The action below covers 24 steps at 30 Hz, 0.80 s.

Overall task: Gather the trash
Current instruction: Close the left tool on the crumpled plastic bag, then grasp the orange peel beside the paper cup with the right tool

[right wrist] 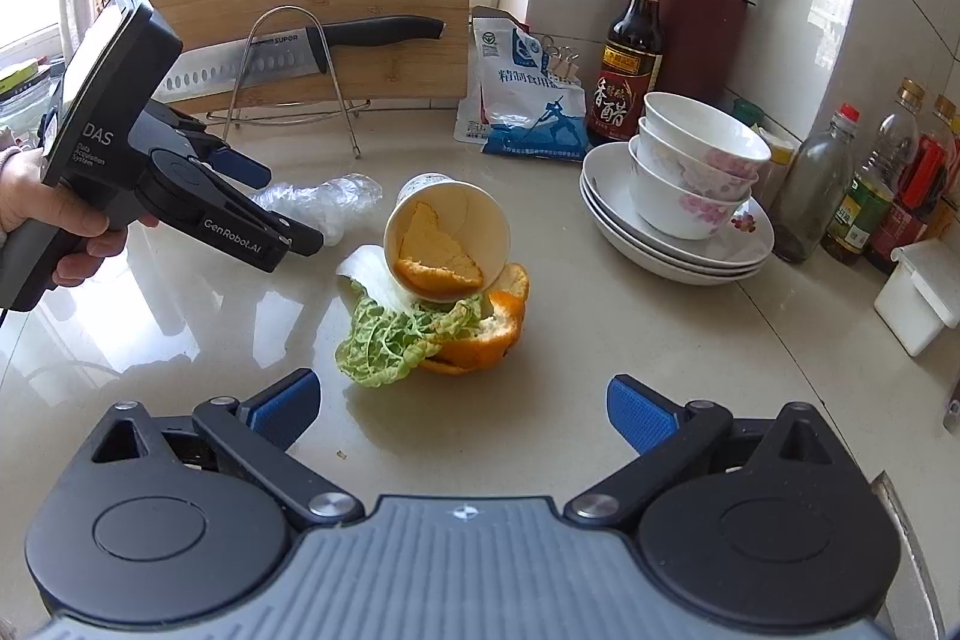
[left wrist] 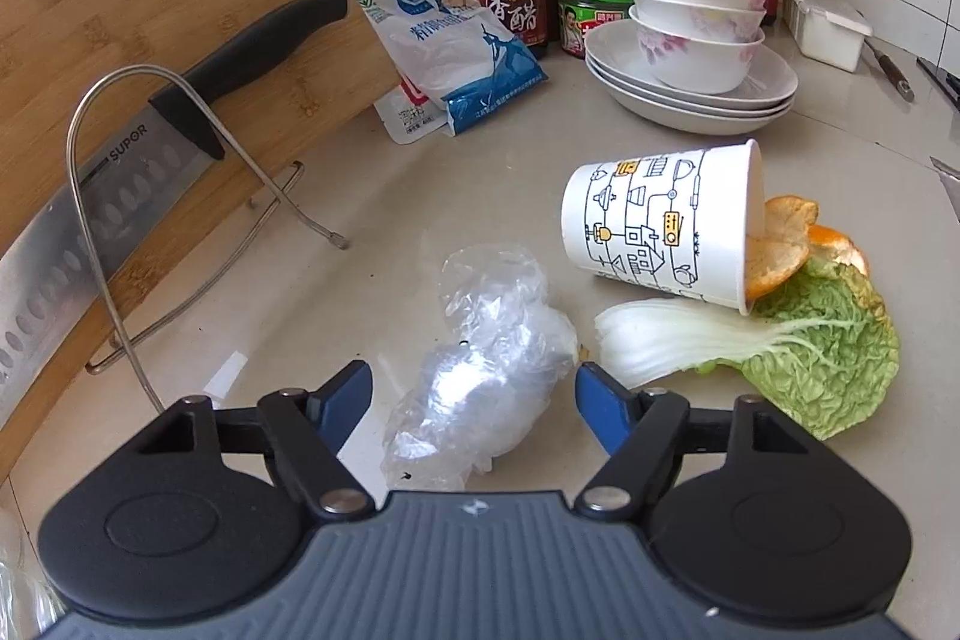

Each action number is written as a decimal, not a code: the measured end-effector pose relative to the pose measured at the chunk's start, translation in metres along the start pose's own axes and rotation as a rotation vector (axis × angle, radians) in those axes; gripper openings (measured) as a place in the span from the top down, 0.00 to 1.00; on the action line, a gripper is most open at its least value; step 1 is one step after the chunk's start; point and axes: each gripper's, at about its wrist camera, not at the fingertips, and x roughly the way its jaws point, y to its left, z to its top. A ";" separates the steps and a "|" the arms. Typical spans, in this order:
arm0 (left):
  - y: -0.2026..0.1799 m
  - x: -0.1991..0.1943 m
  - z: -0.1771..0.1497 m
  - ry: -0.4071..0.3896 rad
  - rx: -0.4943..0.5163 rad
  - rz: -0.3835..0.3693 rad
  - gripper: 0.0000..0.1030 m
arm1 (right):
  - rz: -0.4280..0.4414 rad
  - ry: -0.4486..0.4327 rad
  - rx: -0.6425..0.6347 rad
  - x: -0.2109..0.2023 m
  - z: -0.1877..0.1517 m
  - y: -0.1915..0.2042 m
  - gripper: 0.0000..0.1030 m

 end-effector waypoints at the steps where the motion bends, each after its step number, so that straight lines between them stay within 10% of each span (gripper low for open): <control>1: 0.000 0.001 0.000 0.004 0.002 -0.003 0.32 | 0.004 -0.001 -0.003 0.001 0.001 0.000 0.00; 8: 0.003 0.008 0.003 0.026 -0.007 -0.047 0.57 | 0.027 0.000 -0.009 0.011 0.005 0.003 0.00; 24: 0.013 -0.032 -0.001 -0.054 -0.046 -0.036 0.59 | 0.093 -0.006 -0.064 0.048 0.023 0.037 0.00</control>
